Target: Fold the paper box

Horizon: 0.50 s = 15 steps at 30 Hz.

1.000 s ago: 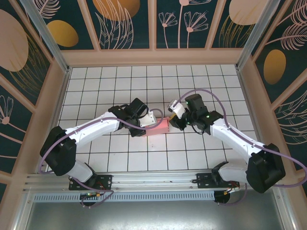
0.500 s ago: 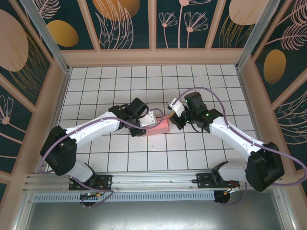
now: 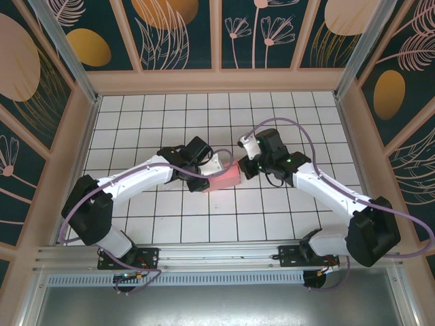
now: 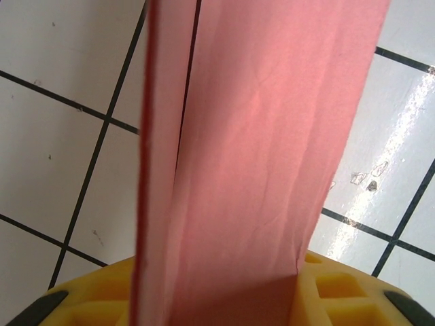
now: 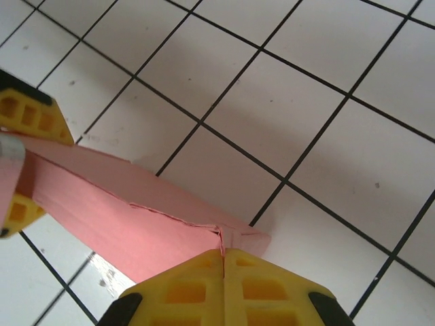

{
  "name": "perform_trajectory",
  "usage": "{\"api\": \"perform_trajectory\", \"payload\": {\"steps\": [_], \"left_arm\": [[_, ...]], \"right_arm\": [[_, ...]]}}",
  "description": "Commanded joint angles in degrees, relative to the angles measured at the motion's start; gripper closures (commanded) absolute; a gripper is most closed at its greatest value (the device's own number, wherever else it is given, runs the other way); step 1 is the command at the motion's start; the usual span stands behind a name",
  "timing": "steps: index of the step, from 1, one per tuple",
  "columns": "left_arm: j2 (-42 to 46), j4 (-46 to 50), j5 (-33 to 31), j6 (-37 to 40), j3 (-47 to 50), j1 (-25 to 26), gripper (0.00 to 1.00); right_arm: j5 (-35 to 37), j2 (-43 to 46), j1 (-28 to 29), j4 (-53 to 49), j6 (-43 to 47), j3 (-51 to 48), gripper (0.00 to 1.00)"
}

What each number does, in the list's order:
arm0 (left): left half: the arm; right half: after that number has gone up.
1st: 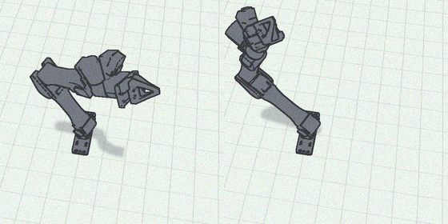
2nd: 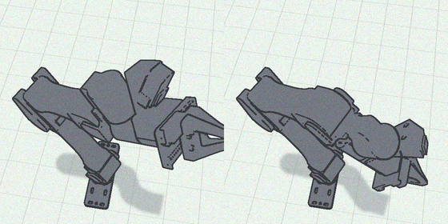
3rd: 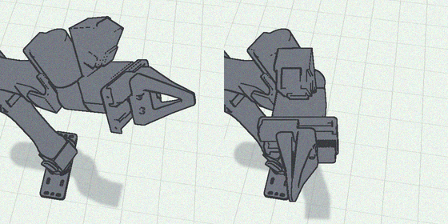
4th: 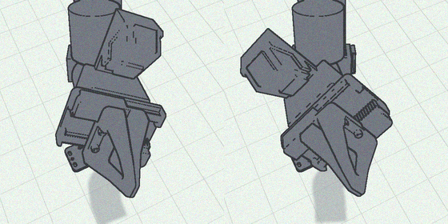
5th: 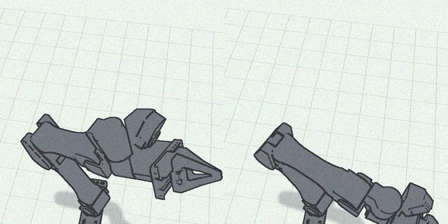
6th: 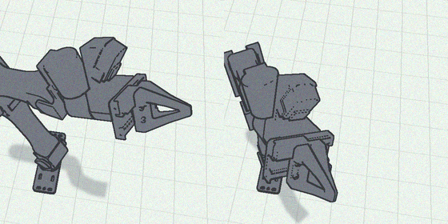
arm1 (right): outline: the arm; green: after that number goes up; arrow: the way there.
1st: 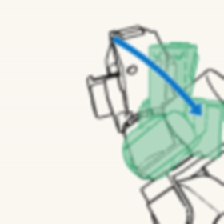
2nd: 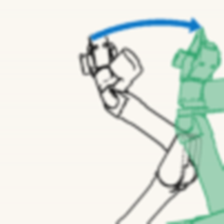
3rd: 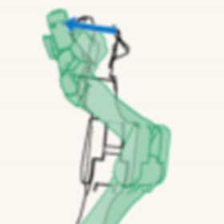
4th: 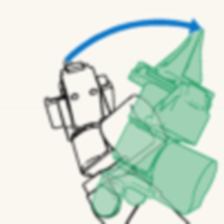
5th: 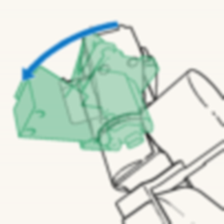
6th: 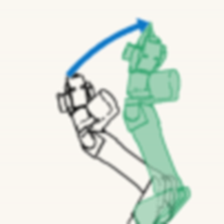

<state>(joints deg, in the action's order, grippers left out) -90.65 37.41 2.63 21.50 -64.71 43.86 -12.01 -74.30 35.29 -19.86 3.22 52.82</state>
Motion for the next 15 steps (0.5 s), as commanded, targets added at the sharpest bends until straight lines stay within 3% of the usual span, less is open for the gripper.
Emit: {"api": "perform_trajectory", "payload": {"steps": [1,7,15], "left_arm": [[-2.65,0.92,0.11,-2.59,-1.89,-0.2,0.79],[-4.61,1.76,-1.09,-2.03,-3.25,-0.18,0.79],[-4.92,1.4,-1.52,-1.8,-3.5,-0.18,0.79]], "right_arm": [[0.73,-1.71,1.8,-1.6,-10.21,3.39,1.0],[6.09,-3.01,3.03,-0.8,-21.63,4.7,1.0],[6.03,-4.1,3.65,-0.27,-26.09,5.29,1.0]]}}
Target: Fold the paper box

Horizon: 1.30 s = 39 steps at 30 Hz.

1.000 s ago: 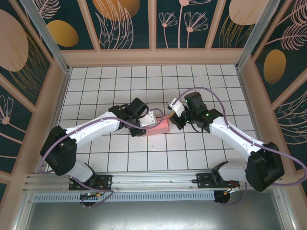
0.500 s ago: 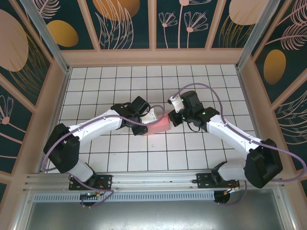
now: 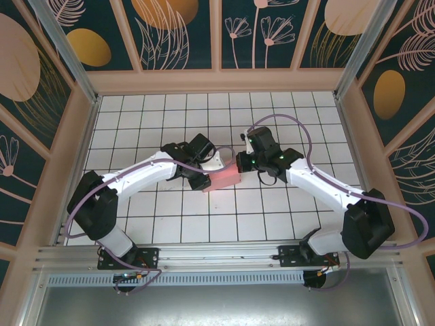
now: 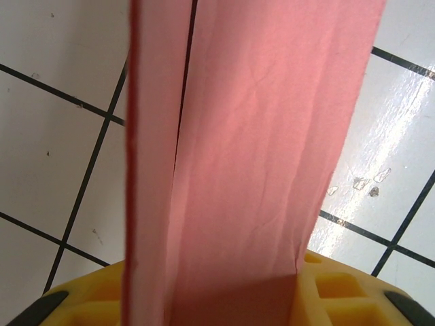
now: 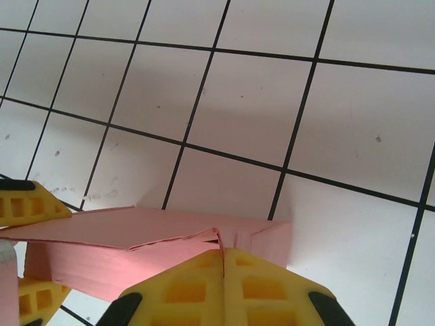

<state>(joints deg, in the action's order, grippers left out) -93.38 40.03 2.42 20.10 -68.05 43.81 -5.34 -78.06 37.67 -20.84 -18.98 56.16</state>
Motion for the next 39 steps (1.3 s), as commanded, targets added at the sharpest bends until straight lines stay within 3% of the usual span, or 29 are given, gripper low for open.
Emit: {"api": "perform_trajectory", "payload": {"steps": [1,12,23,30,33,39], "left_arm": [[-2.2,-1.22,-1.23,-0.54,-0.07,-0.14,0.79],[-3.15,-1.43,-1.61,-1.11,-0.49,-0.14,0.79],[-3.22,-1.22,-1.56,-1.2,-0.15,-0.18,0.79],[-2.5,-2.42,-0.25,-2.42,-0.85,-0.2,0.72],[-2.42,-2.59,-0.74,-2.83,-1.18,-0.17,0.6],[-0.87,-4.32,-1.57,-5.12,-1.64,-0.15,0.52]], "right_arm": [[-0.49,-0.31,1.23,0.61,-4.34,1.78,1.0],[-2.49,-0.53,0.52,-1.22,-14.1,2.33,1.0],[-1.73,5.16,1.08,8.84,-5.81,-9.15,1.0],[-1.34,5.55,1.0,10.98,-5.69,-10.11,1.0],[-1.3,5.63,1.0,11.48,-5.39,-10.28,1.0],[-0.48,5.95,1.09,11.69,-4.79,-11.05,1.0]]}}
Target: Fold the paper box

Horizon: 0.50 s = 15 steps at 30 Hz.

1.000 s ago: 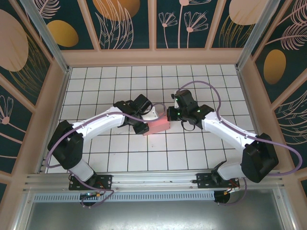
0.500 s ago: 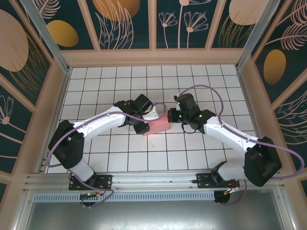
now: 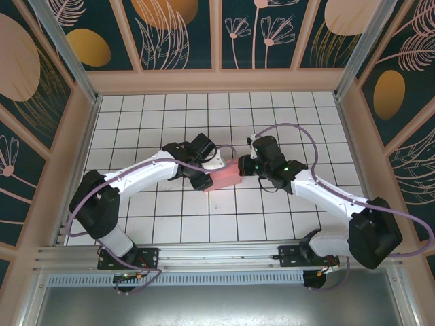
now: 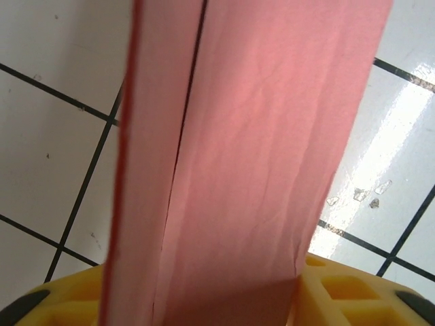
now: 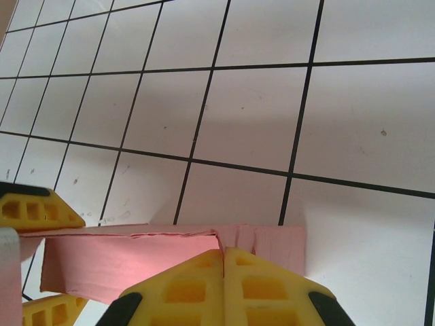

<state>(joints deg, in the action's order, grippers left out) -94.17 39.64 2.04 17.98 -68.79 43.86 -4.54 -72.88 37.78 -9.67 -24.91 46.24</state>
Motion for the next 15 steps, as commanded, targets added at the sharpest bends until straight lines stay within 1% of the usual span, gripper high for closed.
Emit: {"api": "perform_trajectory", "payload": {"steps": [1,2,6,7,13,15], "left_arm": [[0.24,-4.26,-1.57,-3.6,-1.07,-0.18,0.49],[0.67,-4.69,-1.9,-4.22,-1.24,-0.18,0.46],[3.32,-7.11,-2.61,-6.12,-0.84,-0.17,0.29],[4.05,-7.74,-2.67,-6.55,-0.58,-0.18,0.26],[8.86,-11.78,-4.64,-11.32,1.69,-0.18,0.19],[11.26,-13.9,-7.49,-15.03,2.88,-0.18,0.16]], "right_arm": [[-1.06,0.83,1.07,0.53,1.25,-1.15,1.0],[-0.71,0.9,1.13,0.53,1.26,-1.24,1.0],[0.09,0.83,1.24,0.33,1.35,-1.44,1.0],[0.18,0.83,1.24,0.32,1.35,-1.41,1.0],[0.65,0.68,1.42,-0.1,1.35,-1.11,1.0],[0.82,0.47,1.5,-0.17,1.44,-0.97,1.0]]}}
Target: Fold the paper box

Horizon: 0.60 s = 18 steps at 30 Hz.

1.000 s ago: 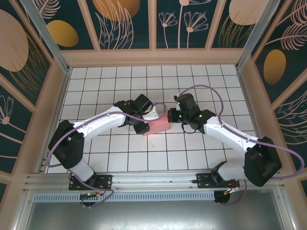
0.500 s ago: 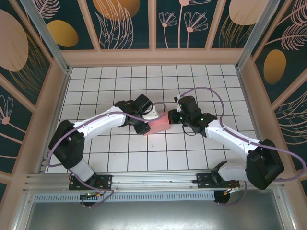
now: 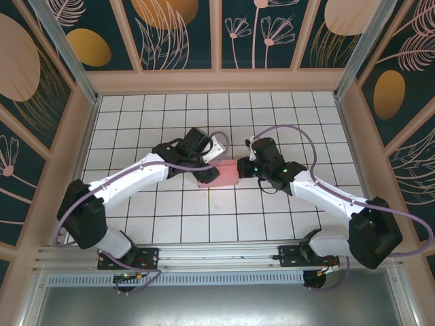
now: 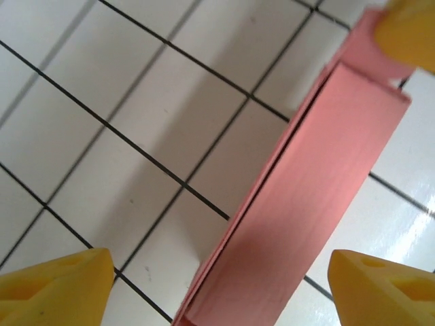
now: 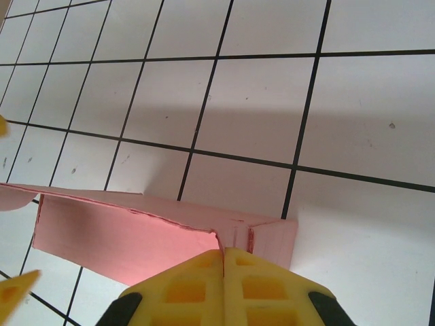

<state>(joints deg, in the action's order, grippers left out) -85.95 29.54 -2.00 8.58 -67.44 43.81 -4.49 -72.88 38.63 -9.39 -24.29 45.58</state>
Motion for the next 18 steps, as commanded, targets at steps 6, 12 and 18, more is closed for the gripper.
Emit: {"api": "perform_trajectory", "payload": {"steps": [6,12,18], "left_arm": [[10.15,-8.01,-8.67,-17.8,6.52,-0.24,0.15],[11.69,-0.79,-7.89,-23.61,7.86,-0.43,0.28],[11.33,7.19,-7.54,-23.65,6.09,-0.66,0.38]], "right_arm": [[1.31,-0.07,0.92,-1.07,0.29,0.18,1.0],[1.09,-0.48,1.26,-1.03,-0.14,0.7,1.0],[0.88,-0.86,1.26,-1.75,0.27,1.19,1.0]]}}
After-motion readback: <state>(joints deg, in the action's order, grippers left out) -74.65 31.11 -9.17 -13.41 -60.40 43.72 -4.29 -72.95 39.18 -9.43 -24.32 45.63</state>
